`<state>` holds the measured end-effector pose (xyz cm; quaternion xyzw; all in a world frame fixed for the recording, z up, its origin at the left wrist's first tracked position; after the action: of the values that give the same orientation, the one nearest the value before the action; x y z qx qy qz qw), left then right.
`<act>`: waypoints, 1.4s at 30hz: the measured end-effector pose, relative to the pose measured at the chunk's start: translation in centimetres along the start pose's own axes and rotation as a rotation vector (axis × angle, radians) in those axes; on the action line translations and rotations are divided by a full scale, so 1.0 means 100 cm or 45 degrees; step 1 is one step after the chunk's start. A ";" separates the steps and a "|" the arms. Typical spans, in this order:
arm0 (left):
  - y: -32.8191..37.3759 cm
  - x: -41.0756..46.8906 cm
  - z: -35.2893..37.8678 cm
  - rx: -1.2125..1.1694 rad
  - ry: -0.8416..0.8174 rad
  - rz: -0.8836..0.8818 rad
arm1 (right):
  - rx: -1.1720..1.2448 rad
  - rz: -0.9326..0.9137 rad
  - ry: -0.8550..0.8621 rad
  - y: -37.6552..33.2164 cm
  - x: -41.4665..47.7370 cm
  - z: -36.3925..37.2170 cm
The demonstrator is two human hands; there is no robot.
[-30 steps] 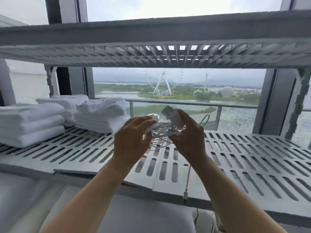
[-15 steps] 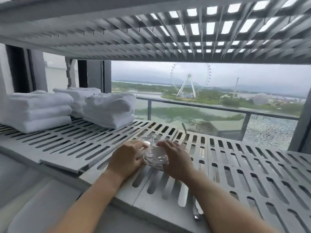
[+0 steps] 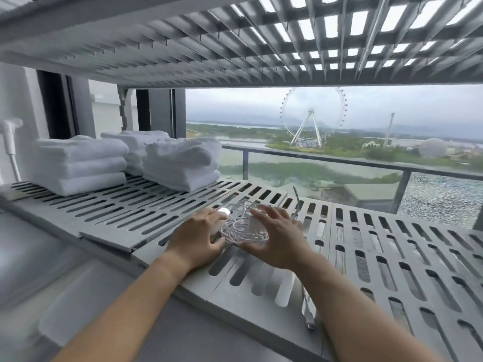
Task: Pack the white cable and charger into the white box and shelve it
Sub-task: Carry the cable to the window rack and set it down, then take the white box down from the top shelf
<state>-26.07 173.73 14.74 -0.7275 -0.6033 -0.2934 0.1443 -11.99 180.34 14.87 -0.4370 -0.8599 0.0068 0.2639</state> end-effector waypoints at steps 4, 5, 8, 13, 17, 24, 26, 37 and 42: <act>0.004 -0.011 -0.007 -0.002 0.008 -0.023 | 0.022 -0.050 0.020 -0.016 -0.009 -0.009; 0.005 -0.016 -0.010 -0.001 0.010 -0.034 | 0.036 -0.071 0.033 -0.023 -0.011 -0.011; 0.004 -0.029 -0.022 0.004 0.024 -0.063 | 0.112 -0.132 0.046 -0.044 -0.019 -0.017; 0.004 -0.057 -0.063 0.050 0.106 -0.099 | 0.295 -0.132 0.052 -0.076 -0.033 -0.028; 0.006 -0.102 -0.108 0.119 0.175 -0.143 | 0.517 -0.185 0.079 -0.119 -0.063 -0.033; 0.008 -0.227 -0.206 0.323 0.198 -0.287 | 0.718 -0.412 0.019 -0.250 -0.136 -0.037; 0.006 -0.270 -0.240 0.411 0.208 -0.348 | 0.779 -0.484 -0.039 -0.296 -0.161 -0.038; 0.027 -0.556 -0.437 0.855 0.238 -0.948 | 1.177 -0.978 -0.400 -0.578 -0.334 -0.032; 0.078 -0.680 -0.519 1.068 0.276 -1.221 | 1.347 -1.269 -0.629 -0.693 -0.443 -0.047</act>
<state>-38.54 88.72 15.83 -0.2251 -0.9068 -0.1364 0.3294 -40.38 103.04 15.89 0.2010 -0.8714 0.3952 0.2099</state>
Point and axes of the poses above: each hand's wrist, its own x-axis towards the middle knuckle, its own z-axis out of the palm, y = z × x, the point moved 8 cm from there along x, towards the middle knuckle, and after that the axes turned 14 degrees about z, right-handed, at the moved point
